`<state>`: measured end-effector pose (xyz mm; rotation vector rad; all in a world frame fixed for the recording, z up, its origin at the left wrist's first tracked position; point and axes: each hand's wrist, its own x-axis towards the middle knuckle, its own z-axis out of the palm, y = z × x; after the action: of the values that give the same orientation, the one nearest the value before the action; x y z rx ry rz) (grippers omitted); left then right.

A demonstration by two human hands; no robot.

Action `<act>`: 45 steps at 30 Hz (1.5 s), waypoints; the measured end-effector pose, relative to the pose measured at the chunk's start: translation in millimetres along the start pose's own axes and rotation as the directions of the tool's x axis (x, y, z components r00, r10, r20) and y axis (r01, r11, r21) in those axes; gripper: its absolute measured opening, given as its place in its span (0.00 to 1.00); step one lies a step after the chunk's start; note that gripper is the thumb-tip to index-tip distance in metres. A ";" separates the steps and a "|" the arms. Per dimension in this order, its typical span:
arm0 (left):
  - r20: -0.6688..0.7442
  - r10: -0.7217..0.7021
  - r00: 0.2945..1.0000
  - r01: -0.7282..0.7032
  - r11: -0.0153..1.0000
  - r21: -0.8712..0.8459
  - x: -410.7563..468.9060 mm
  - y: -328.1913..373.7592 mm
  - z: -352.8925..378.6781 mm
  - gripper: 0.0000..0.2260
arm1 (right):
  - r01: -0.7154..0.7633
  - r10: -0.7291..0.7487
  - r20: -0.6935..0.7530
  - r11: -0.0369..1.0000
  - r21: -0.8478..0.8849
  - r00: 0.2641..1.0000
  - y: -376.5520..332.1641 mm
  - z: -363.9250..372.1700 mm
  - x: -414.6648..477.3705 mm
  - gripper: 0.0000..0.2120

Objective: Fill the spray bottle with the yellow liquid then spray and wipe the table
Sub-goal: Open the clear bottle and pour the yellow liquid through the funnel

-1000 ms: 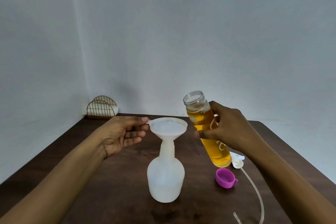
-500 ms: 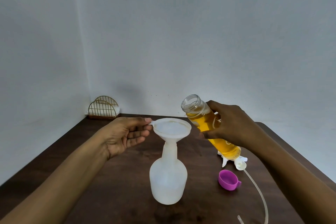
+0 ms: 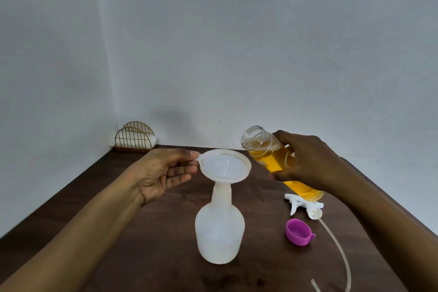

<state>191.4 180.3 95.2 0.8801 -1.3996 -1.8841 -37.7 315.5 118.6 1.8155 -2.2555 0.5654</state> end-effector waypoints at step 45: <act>-0.007 0.026 1.000 -0.026 0.999 -0.026 -2.1 -2.6 0.7 0.03 | 0.110 -0.097 0.088 0.981 -0.159 0.991 -9.1 -15.5 6.9 0.30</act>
<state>191.8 183.0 93.1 0.8512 -1.3730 -1.8737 -31.9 314.0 136.9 1.8901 -2.1694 0.2855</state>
